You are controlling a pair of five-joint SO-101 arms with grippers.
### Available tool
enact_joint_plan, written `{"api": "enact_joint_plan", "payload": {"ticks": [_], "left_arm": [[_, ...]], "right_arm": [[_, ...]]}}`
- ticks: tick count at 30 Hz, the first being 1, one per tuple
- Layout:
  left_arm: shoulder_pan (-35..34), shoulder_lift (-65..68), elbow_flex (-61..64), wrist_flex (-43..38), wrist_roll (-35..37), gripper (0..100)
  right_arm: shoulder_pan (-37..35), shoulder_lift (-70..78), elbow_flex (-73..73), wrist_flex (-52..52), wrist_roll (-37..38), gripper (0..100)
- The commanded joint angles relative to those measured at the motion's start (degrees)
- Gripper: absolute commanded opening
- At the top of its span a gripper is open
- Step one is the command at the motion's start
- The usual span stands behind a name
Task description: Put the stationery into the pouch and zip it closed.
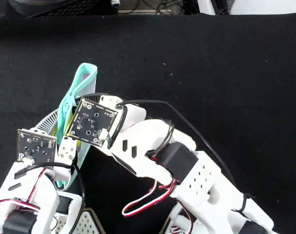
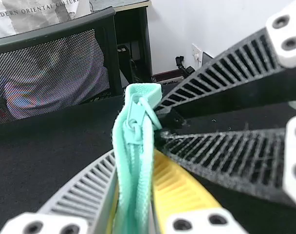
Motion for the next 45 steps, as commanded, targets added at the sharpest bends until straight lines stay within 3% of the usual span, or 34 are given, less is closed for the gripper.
{"api": "enact_joint_plan", "payload": {"ticks": [1,23,38,45], "left_arm": [[0.31,-0.26,-0.22,0.18,-0.53,3],[0.22,-0.26,-0.22,0.18,-0.53,3],[0.22,-0.26,-0.22,0.09,-0.53,3],[0.22,-0.26,-0.22,0.09,-0.53,3]], "right_arm": [[-0.09,-0.04,-3.3,-1.93,-0.44,1.2],[8.79,-3.47,-4.18,-3.43,-0.44,1.2],[1.76,-3.03,-2.42,-1.93,-0.62,1.2],[1.85,2.77,-0.04,-8.53,-0.7,1.3]]}}
